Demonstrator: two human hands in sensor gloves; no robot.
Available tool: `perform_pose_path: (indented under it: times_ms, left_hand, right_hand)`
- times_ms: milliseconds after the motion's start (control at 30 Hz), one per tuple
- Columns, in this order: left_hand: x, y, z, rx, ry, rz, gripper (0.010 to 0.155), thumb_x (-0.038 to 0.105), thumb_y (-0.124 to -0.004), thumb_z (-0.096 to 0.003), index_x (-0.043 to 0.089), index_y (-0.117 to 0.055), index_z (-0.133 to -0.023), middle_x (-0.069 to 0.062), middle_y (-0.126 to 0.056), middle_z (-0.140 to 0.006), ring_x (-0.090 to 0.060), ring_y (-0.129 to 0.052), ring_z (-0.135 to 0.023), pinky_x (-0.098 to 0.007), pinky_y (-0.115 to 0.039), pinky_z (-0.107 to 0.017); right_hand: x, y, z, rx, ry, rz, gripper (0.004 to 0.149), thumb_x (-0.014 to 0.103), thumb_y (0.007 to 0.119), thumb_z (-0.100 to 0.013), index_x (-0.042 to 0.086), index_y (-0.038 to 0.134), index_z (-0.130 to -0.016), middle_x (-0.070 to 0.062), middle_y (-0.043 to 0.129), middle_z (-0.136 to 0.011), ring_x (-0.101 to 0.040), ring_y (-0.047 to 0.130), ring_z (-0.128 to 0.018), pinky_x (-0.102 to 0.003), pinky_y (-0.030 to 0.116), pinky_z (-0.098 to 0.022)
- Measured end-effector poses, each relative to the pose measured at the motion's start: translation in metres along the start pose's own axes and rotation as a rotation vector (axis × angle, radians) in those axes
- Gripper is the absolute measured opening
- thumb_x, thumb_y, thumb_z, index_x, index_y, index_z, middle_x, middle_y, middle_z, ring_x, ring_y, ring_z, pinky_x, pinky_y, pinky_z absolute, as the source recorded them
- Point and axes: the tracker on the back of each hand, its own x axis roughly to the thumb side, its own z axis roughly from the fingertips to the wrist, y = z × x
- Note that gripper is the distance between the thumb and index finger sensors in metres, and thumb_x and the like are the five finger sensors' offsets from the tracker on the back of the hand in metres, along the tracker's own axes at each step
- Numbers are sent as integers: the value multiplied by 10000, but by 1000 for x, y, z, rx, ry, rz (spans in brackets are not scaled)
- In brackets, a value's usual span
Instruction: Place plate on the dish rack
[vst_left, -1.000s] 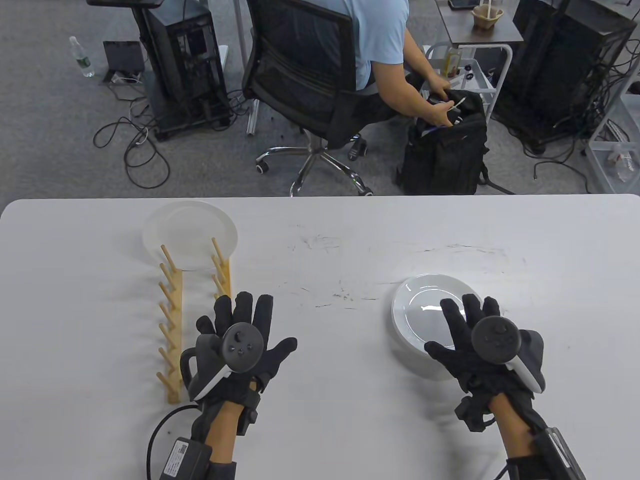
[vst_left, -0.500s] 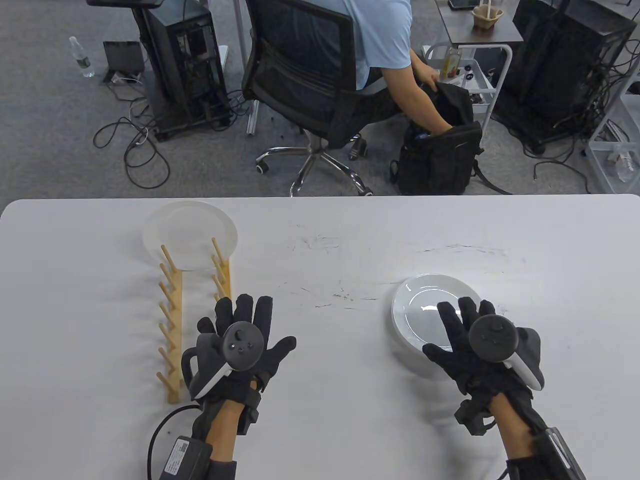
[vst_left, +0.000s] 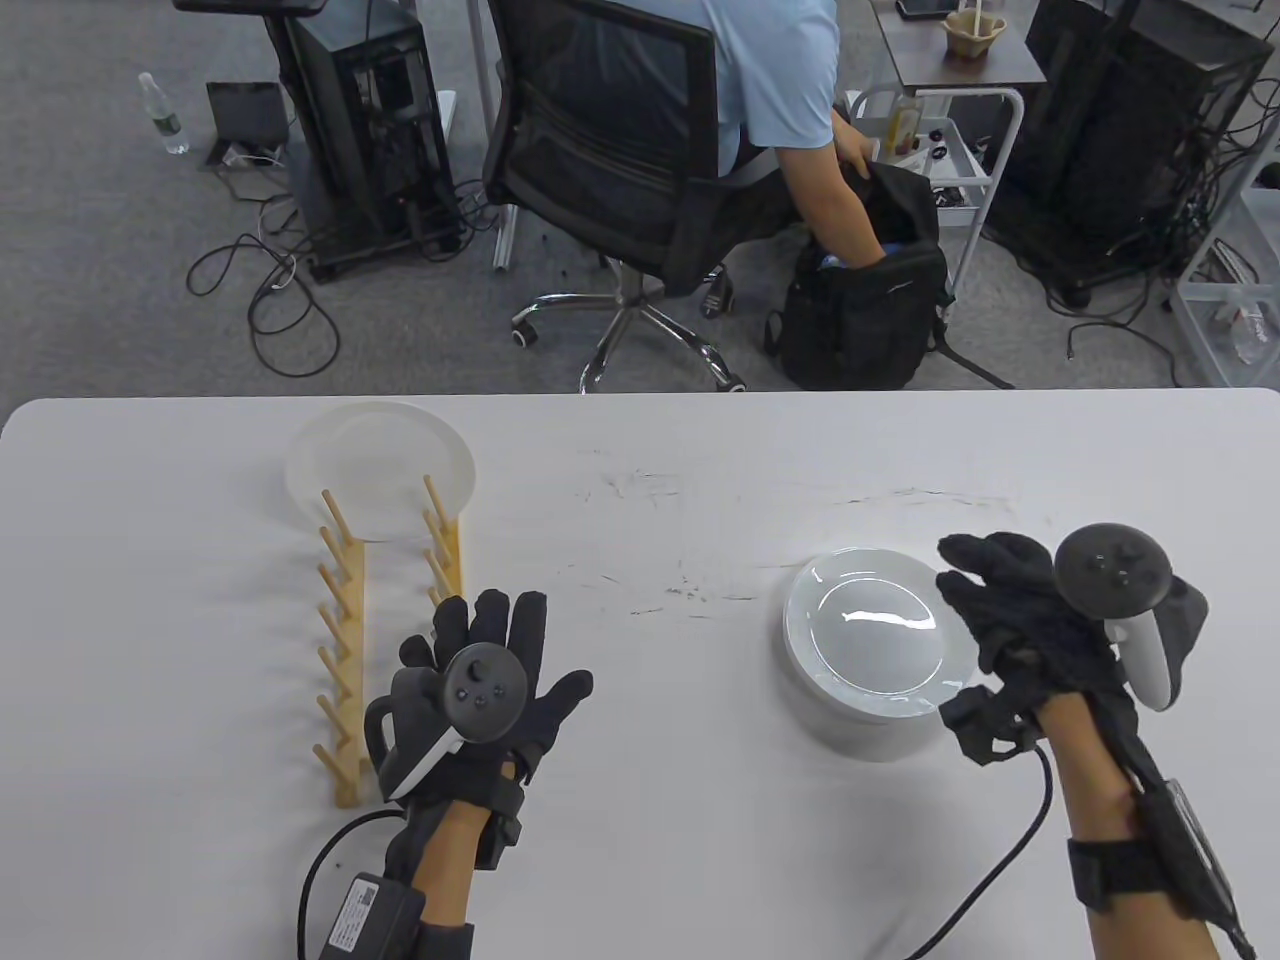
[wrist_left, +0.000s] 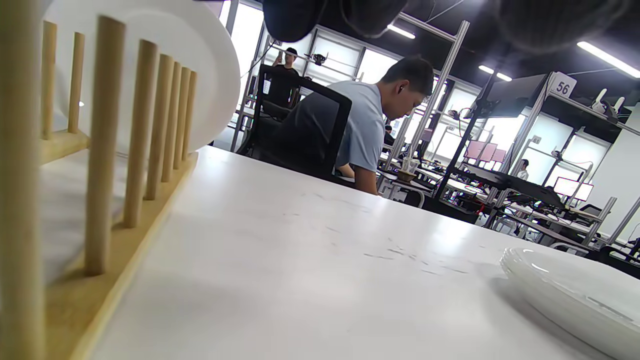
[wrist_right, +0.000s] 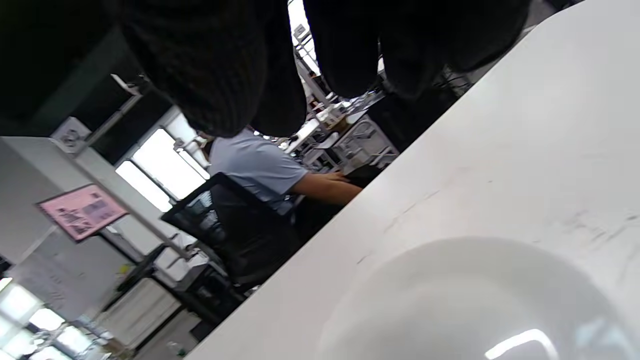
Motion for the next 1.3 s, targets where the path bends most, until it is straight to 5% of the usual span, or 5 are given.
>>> perform_pose_path:
  times_ms: [333, 467, 700, 933, 1300]
  left_hand:
    - [0, -2, 0, -8, -7, 3, 876, 715, -628, -469, 291, -350, -1183, -118, -325, -1231, -552, -250, -1120, -777, -277, -722]
    - [0, -3, 0, -9, -9, 9, 877, 715, -629, -468, 289, -350, -1183, -119, -326, -1231, -552, -250, -1120, -777, -278, -721]
    - [1, -3, 0, -10, -16, 22, 876, 716, -628, -469, 292, -347, -1183, -116, -323, -1232, -551, -248, -1120, -776, -278, -723]
    - [2, -5, 0, -16, -26, 28, 876, 715, -627, -470, 291, -345, -1183, -115, -323, -1231, -550, -250, -1121, -774, -280, -725]
    - [4, -6, 1, 26, -62, 77, 862, 676, -634, -478, 253, -343, -1170, -112, -369, -1218, -537, -339, -1116, -730, -354, -750]
  right_hand:
    - [-87, 83, -29, 113, 365, 477, 893, 578, 772, -416, -7, 484, -1026, -149, 779, -820, -299, 1015, -455, -415, 877, -318]
    - [-105, 92, -33, 177, 444, 126, 688, 414, 825, -435, -47, 658, -919, -64, 919, -587, -170, 1050, -231, -334, 911, -159]
    - [-96, 56, -22, 39, 445, 83, 476, 268, 807, -454, -21, 753, -828, -105, 1010, -611, -206, 1107, -211, -314, 932, -110]
    - [-81, 37, 7, 38, 330, -188, 491, 259, 694, -507, -40, 636, -891, -166, 909, -695, -280, 1060, -315, -363, 899, -216]
    - [-70, 71, 22, 111, 114, -524, 520, 264, 716, -498, -62, 597, -884, -173, 894, -715, -287, 1076, -357, -370, 923, -242]
